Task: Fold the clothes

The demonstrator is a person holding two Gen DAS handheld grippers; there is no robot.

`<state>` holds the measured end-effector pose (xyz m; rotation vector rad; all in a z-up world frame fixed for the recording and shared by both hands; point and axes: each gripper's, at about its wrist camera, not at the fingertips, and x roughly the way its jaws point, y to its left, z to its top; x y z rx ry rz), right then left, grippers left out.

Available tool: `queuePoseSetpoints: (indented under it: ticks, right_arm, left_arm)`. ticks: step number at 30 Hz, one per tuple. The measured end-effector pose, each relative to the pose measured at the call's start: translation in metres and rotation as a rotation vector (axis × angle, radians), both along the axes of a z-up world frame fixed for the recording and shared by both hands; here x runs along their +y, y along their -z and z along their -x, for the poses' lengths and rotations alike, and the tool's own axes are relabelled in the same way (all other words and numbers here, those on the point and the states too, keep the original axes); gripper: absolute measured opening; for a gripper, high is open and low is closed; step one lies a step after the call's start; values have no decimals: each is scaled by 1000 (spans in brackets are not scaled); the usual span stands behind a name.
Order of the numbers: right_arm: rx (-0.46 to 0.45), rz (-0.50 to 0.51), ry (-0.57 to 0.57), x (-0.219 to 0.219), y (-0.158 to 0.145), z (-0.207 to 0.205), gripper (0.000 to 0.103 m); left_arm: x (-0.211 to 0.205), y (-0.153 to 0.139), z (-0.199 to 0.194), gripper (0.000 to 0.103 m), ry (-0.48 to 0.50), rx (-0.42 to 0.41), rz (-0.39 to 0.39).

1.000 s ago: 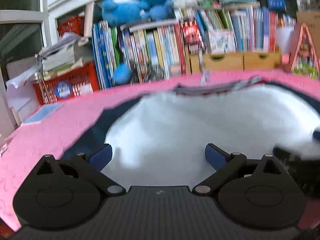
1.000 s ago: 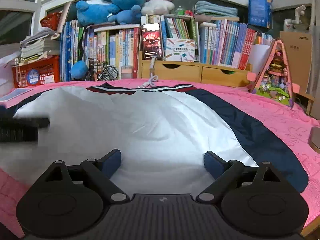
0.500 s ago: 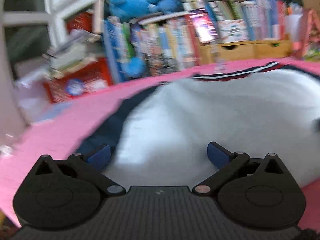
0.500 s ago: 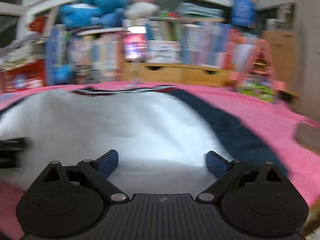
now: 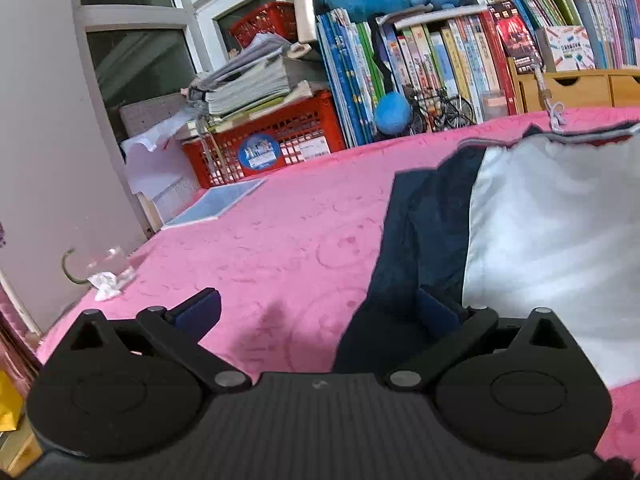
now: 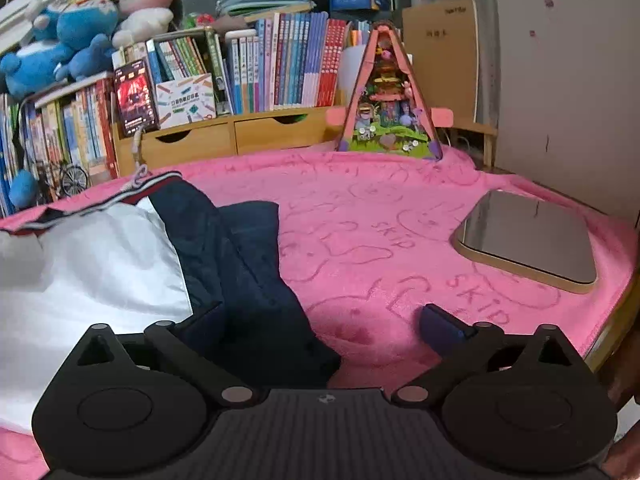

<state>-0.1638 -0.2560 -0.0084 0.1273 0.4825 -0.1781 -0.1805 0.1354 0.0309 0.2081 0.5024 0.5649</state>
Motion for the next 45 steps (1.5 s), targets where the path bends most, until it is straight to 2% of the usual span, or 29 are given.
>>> queuePoseSetpoints:
  ticks: [3, 6, 8, 11, 13, 17, 19, 22, 27, 30, 32, 37, 40, 41, 43, 45]
  right_arm:
    - [-45, -8, -13, 3, -17, 4, 98]
    - [-69, -52, -144, 23, -35, -10, 95]
    - [-76, -61, -251, 45, -43, -24, 92]
    - [-58, -13, -397, 88, -47, -51, 88]
    - [-28, 30, -477, 115, -44, -69, 87]
    - [58, 104, -517, 148, -26, -98, 86]
    - [86, 102, -491, 143, -17, -106, 89]
    - [125, 93, -451, 133, -5, -118, 93]
    - [139, 56, -415, 113, 2, -120, 95]
    - [159, -31, -378, 99, 7, -127, 95]
    - [161, -28, -359, 97, 8, -129, 97]
    - [176, 16, -357, 102, 11, -131, 100]
    - [166, 65, -399, 88, 10, -124, 102]
    - [161, 85, -415, 82, 10, -122, 102]
    - [128, 59, -448, 59, 9, -113, 102]
    - [77, 6, -405, 36, 4, -102, 101]
  left_arm:
    - [-3, -28, 7, 98, 85, -78, 58]
    - [-14, -55, -5, 98, 253, -128, 188]
    - [-30, -61, -28, 98, 356, -123, 240]
    - [-58, -53, -71, 91, 422, -44, 182]
    - [-63, -35, -93, 82, 403, 38, 151]
    - [-67, 2, -129, 82, 349, 180, 92]
    - [-57, 8, -126, 90, 353, 164, 108]
    - [-47, 8, -125, 96, 350, 156, 138]
    - [-29, 9, -123, 100, 346, 143, 187]
    - [-19, 9, -121, 103, 343, 135, 216]
    - [-12, 9, -120, 103, 341, 129, 235]
    - [-16, 8, -117, 103, 339, 126, 202]
    - [-9, 0, -101, 103, 370, 119, 193]
    - [-2, -5, -92, 103, 349, 112, 180]
    - [12, -12, -75, 103, 297, 95, 145]
    - [35, -18, -58, 101, 260, 65, 168]
